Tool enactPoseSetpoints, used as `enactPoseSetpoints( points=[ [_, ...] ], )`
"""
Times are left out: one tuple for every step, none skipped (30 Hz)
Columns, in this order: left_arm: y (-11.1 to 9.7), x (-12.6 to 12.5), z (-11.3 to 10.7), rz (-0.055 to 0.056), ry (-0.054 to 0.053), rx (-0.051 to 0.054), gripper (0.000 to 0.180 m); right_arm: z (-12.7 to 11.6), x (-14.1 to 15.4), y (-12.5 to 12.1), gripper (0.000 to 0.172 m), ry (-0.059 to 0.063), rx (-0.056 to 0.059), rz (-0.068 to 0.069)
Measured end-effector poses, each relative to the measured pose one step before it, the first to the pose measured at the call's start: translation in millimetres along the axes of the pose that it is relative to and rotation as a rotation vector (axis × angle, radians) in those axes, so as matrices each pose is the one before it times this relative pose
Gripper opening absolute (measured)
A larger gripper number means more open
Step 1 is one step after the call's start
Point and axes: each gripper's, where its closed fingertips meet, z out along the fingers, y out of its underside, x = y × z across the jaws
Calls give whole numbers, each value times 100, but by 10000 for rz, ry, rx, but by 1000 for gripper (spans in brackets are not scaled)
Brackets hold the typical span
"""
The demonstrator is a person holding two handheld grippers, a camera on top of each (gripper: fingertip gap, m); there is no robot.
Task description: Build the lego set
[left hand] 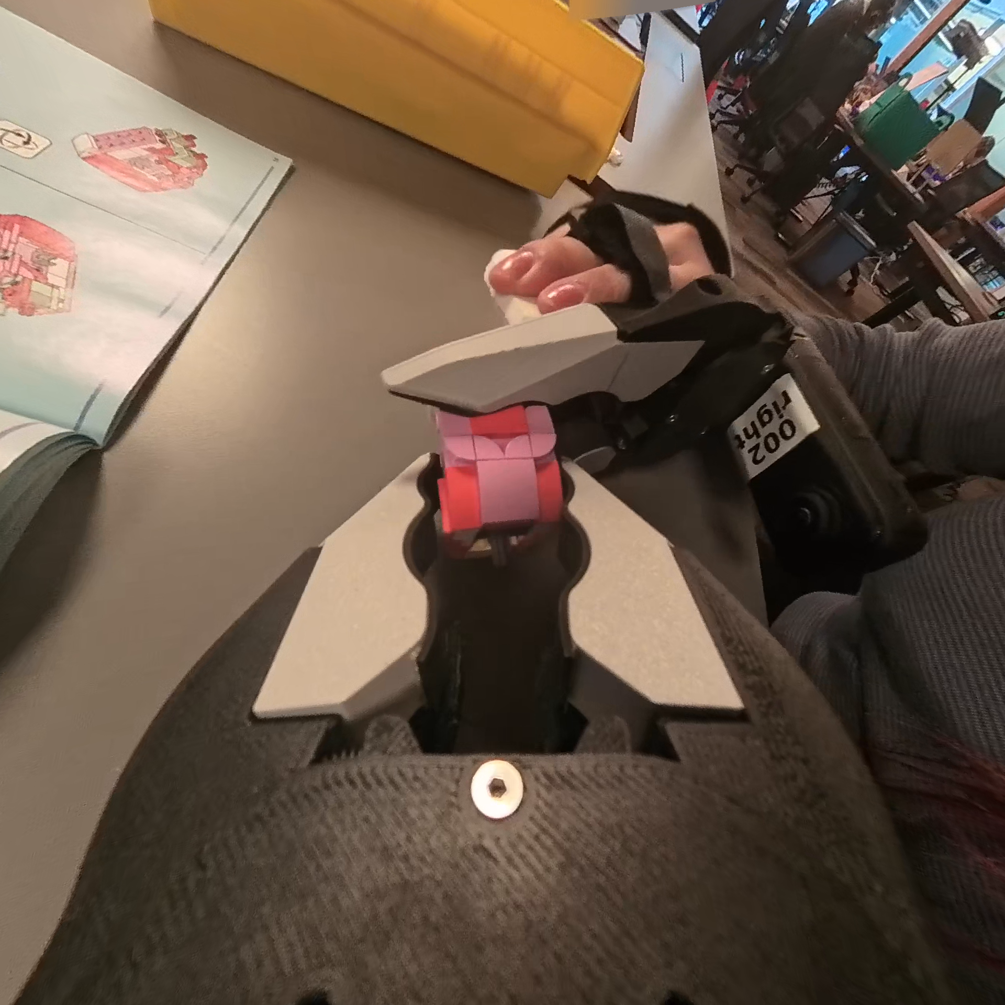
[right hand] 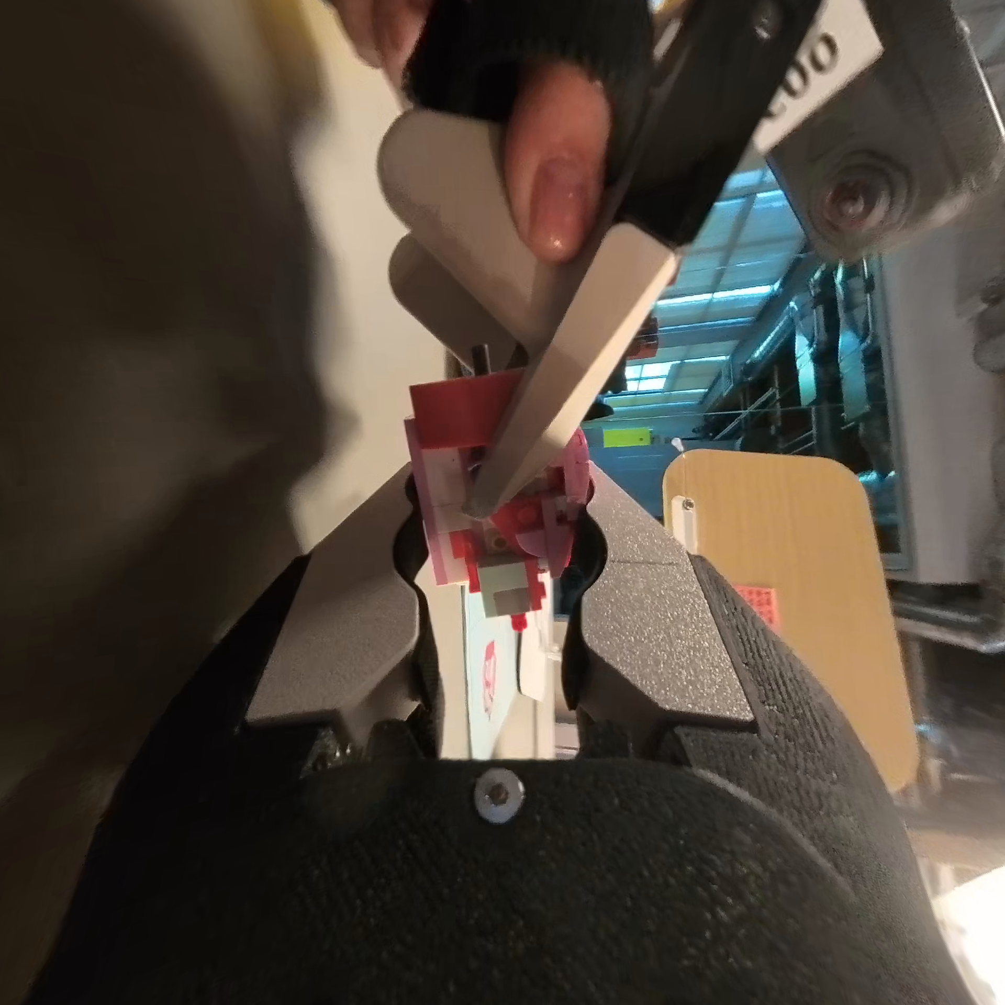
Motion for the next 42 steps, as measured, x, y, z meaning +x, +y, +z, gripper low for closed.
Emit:
enactPoseSetpoints(
  points=[
    [-253,-8,-119,-38,-2,143,41,65,199,-38,52,121,82,242],
    [-164,-1,-119,-23,4,96,41,54,156,46,52,114,43,185],
    [-53,-85,-97,-34,-31,39,41,27,103,168,53,59,5,160],
    [-89,-144,-87,-126,-43,82,41,25,-18,367,59,-48,-97,95],
    [-98,-152,-96,-87,-44,80,40,47,-34,524,65,-72,-197,87],
    [-77,-64,-92,-57,9,51,40,35,-65,449,65,-64,-160,48],
    [-87,-16,-71,-38,24,61,40,-32,-21,202,63,-3,-32,-29],
    [-71,10,-52,-25,30,38,40,-64,143,28,59,124,25,-75],
    [87,54,29,10,31,-61,40,-69,224,33,51,166,1,-82],
    [145,-6,105,50,-25,-89,41,-71,114,59,47,74,-5,-88],
    [-25,12,75,41,-37,17,41,-29,90,72,46,80,-8,-73],
    [-16,-10,11,46,-37,3,41,2,89,27,46,100,-16,-113],
    [-14,-21,-34,59,-34,-4,41,34,122,16,45,98,-41,-124],
    [-17,-31,-67,74,-45,-2,41,33,95,2,45,9,-37,-47],
    [-66,27,-72,44,-5,25,41,-9,122,-15,44,-19,-2,15],
    [-112,66,-54,6,30,52,40,-25,106,-29,44,-15,13,15],
    [-32,18,-34,18,5,11,40,-4,-15,-2,44,-34,-11,8],
    [75,-48,38,1,-21,-39,40,25,-121,17,45,-56,-22,36],
    [56,-36,49,-42,9,-11,40,-11,-93,-25,45,-47,40,84],
    [-34,23,28,-59,63,44,40,-60,9,-58,45,28,151,8],
    [-34,75,48,-16,62,33,40,-96,44,-49,46,56,225,-147],
    [42,-4,108,37,-40,-22,40,-129,-89,198,48,-13,139,-295],
    [66,-431,61,46,-341,-30,40,-155,-265,520,60,-110,4,-324],
    [100,-677,-52,99,-476,-53,40,-189,-178,826,66,-102,-131,-134],
    [170,-668,-113,76,-438,-120,40,-214,190,1006,69,40,-180,98],
    [107,-573,-119,43,-346,-75,40,-239,309,1085,74,38,-183,268],
    [29,-364,-99,15,-204,-16,40,-254,451,1213,77,95,-212,429],
    [37,-141,-58,-22,-54,-26,41,-255,589,1241,79,141,-206,561],
    [62,-7,5,-23,22,-40,41,-279,722,1217,80,181,-190,604],
    [104,3,69,-2,13,-57,41,-279,922,1179,80,286,-196,578],
    [165,8,117,39,-11,-106,41,-291,1035,1071,79,354,-175,561],
    [243,51,179,111,-18,-159,41,-296,1034,834,78,370,-81,598],
    [245,157,211,196,10,-172,41,-281,1004,532,75,367,40,642],
    [219,463,239,231,161,-175,41,-263,934,244,70,344,134,649],
    [123,928,268,184,425,-132,41,-197,828,74,63,332,169,608],
    [11,1240,320,191,588,-75,41,-132,633,46,58,266,132,447],
    [23,1084,369,255,449,-70,41,-62,491,62,53,255,64,284],
    [227,588,414,263,129,-209,41,-35,429,67,48,241,34,272],
    [459,155,420,280,-112,-344,41,-1,277,39,46,134,23,265],
    [553,-73,396,308,-219,-370,41,2,262,93,45,136,-16,189],
    [514,-110,362,271,-212,-333,41,-18,283,137,43,150,-41,126],
    [203,19,245,188,-90,-132,41,-30,236,162,42,91,-45,96]
  ],
)
